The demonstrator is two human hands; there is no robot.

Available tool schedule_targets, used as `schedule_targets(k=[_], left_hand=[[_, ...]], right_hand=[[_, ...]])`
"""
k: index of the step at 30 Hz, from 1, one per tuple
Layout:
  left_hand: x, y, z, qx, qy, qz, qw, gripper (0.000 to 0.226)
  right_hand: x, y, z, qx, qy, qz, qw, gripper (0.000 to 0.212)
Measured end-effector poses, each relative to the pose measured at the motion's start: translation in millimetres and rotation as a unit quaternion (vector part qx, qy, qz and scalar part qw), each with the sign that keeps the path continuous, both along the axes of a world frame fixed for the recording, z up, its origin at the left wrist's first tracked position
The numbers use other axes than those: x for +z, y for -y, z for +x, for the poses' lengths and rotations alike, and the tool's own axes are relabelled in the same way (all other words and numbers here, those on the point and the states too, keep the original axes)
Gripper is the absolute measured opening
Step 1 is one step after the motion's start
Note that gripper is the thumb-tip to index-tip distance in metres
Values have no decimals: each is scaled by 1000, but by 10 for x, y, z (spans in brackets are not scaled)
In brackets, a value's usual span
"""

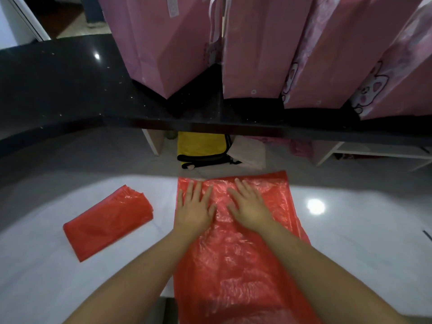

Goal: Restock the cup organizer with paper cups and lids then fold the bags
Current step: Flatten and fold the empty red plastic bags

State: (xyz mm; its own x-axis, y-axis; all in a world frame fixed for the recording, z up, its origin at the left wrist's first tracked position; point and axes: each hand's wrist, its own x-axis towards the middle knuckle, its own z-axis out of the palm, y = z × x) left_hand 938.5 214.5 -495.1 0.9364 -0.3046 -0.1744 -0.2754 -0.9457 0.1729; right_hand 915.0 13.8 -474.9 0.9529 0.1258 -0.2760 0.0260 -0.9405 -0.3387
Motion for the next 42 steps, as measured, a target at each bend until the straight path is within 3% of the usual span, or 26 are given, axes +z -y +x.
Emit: schedule_targets(k=[5, 18, 26, 30, 35, 42], left_hand=[[-172, -8, -62, 12, -33, 16, 999, 70], [-409, -155, -49, 26, 39, -23, 999, 71], [-383, -77, 215, 6, 4, -3, 1000, 70], [-187, 48, -273, 19, 6, -47, 999, 65], [-175, 118, -893, 27, -43, -27, 998, 64], [-360, -138, -993, 23, 3, 3, 1000, 62]], right_hand=[[-250, 137, -110, -1, -66, -75, 995, 79], [-510, 1047, -385, -115, 43, -117, 986, 63], [-475, 983, -206, -114, 33, -109, 987, 64], [-323, 473, -513, -86, 30, -63, 994, 64], [-308, -58, -944, -24, -15, -48, 998, 64], [-511, 461, -1253, -34, 27, -104, 994, 60]])
